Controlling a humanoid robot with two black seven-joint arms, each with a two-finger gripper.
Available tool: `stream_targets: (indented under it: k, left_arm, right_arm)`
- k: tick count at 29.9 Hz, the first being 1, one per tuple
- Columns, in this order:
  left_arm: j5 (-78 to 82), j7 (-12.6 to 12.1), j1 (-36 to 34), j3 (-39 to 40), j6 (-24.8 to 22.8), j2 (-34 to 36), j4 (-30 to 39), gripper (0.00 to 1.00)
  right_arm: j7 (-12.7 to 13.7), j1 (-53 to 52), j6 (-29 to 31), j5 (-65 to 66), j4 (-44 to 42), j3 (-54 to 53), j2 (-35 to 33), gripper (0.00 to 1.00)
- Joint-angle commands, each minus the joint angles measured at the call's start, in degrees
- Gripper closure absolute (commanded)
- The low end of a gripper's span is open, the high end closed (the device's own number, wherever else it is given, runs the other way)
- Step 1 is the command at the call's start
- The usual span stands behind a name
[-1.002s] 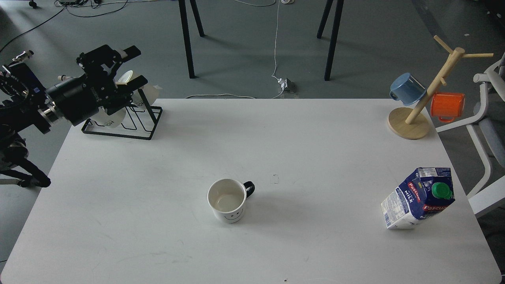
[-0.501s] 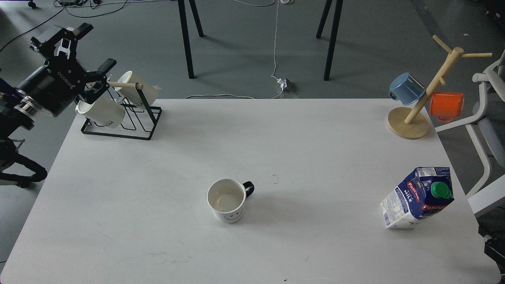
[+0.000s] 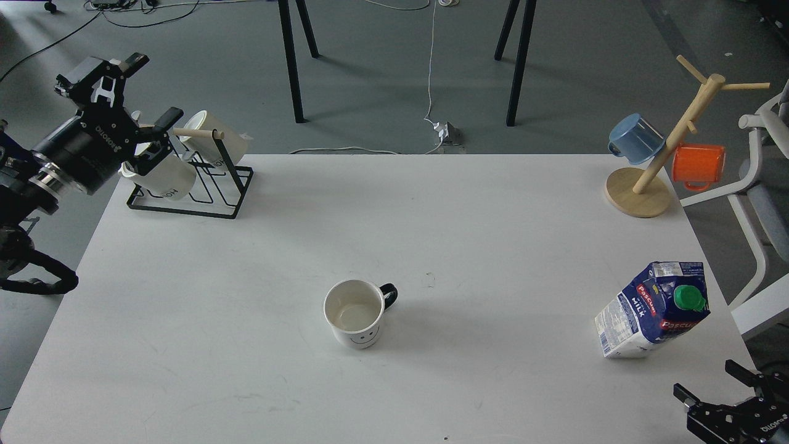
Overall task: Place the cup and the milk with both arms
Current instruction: 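Reach the right gripper to the milk carton and grasp it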
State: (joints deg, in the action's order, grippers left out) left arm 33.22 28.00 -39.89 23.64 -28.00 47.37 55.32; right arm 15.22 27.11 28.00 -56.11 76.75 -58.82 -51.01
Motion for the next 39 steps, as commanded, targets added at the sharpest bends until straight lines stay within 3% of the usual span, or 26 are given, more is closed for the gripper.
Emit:
stream_targets:
  k: [1,11,23,26,39]
  left_arm:
    - [0.0,0.0,0.2,0.1,0.0,-0.3,0.0,0.08]
    - [0.0,0.0,0.3,0.1,0.0,-0.8,0.0,0.08]
    - [0.0,0.0,0.4,0.1,0.0,-0.9,-0.5,0.08]
    - [0.0,0.0,0.4,0.1,0.0,-1.0,-0.7,0.08]
    - [0.0,0.0,0.6,0.1,0.0,-1.1,-0.8,0.08]
  right_arm:
    - [0.0,-2.2,0.0,0.6,-0.4,0.0,2.4,0.02]
    - [-0.4,-5.1,0.0,6.0,-0.7,-0.9,9.0,0.02]
    - [-0.5,-7.5,0.0,5.9,-3.5,-2.9,9.8,0.02]
    - [-1.5,-8.2,0.0,5.9,-3.7,-2.8,10.0,0.02]
    - [-1.9,-10.0,0.0,6.1,-3.7,-2.3,15.3,0.02]
